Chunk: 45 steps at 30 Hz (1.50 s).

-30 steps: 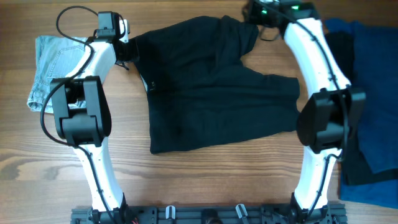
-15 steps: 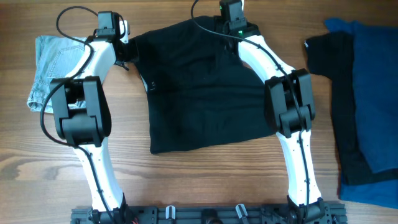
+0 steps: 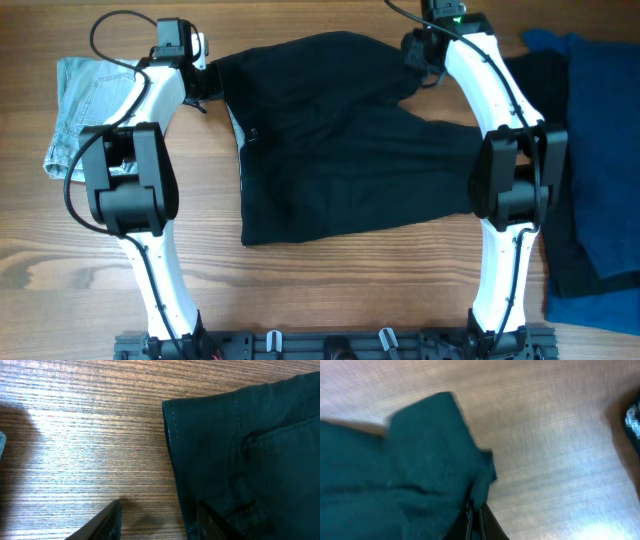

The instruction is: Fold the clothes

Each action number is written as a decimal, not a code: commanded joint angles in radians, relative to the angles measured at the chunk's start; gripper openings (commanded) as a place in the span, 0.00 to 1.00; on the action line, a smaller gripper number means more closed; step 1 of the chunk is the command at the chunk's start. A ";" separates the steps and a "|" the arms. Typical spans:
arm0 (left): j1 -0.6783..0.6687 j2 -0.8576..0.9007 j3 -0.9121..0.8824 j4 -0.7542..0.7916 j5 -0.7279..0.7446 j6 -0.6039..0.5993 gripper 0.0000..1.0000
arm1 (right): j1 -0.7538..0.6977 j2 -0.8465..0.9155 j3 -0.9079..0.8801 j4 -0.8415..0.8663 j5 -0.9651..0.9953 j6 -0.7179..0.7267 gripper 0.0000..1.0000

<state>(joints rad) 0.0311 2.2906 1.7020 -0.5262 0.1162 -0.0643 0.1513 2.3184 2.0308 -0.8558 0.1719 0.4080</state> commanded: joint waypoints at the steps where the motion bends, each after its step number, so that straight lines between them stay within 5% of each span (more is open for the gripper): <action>1: 0.021 -0.009 0.002 -0.010 -0.002 0.005 0.48 | -0.009 -0.002 -0.016 -0.115 -0.042 0.048 0.04; 10: 0.021 -0.009 0.002 -0.010 -0.002 0.005 0.48 | -0.009 -0.002 -0.287 -0.120 -0.042 0.066 0.04; 13: 0.022 -0.016 0.002 0.012 -0.002 0.006 0.48 | -0.016 -0.039 -0.236 -0.145 -0.092 -0.020 0.08; 14: 0.021 -0.037 0.002 0.026 -0.001 0.005 0.48 | -0.021 -0.110 -0.180 -0.152 -0.173 -0.100 0.31; 16: 0.021 -0.081 0.002 0.032 0.034 0.005 0.48 | -0.025 -0.206 -0.143 -0.156 -0.219 -0.146 0.46; 17: 0.020 -0.125 0.002 0.032 0.130 0.005 0.48 | -0.032 -0.303 -0.137 -0.154 -0.217 -0.146 0.67; 19: 0.017 -0.162 0.002 0.032 0.224 0.004 0.50 | -0.055 -0.404 -0.137 -0.153 -0.219 -0.147 0.77; 26: -0.073 -0.095 0.000 0.063 0.260 -0.056 0.51 | -0.105 -0.315 -0.145 0.040 -0.365 -0.350 0.75; 31: -0.129 0.001 0.000 0.129 0.156 -0.088 0.51 | -0.105 -0.137 -0.145 0.195 -0.417 -0.429 0.76; 41: -0.129 0.062 0.000 0.108 0.152 -0.108 0.51 | -0.105 -0.044 -0.148 0.085 -0.413 -0.479 0.63; 42: -0.129 0.062 0.000 0.104 0.152 -0.108 0.51 | -0.105 -0.044 -0.155 0.073 -0.407 -0.497 0.50; 43: -0.129 0.062 0.000 0.100 0.152 -0.108 0.51 | -0.105 -0.044 -0.159 0.063 -0.372 -0.503 0.14; 45: -0.127 0.062 0.000 0.088 0.152 -0.108 0.51 | -0.116 -0.045 -0.159 0.039 -0.242 -0.437 0.04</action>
<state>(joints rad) -0.1001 2.3188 1.7069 -0.4061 0.2852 -0.1558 0.0429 2.2650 1.8862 -0.8001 -0.2028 -0.0723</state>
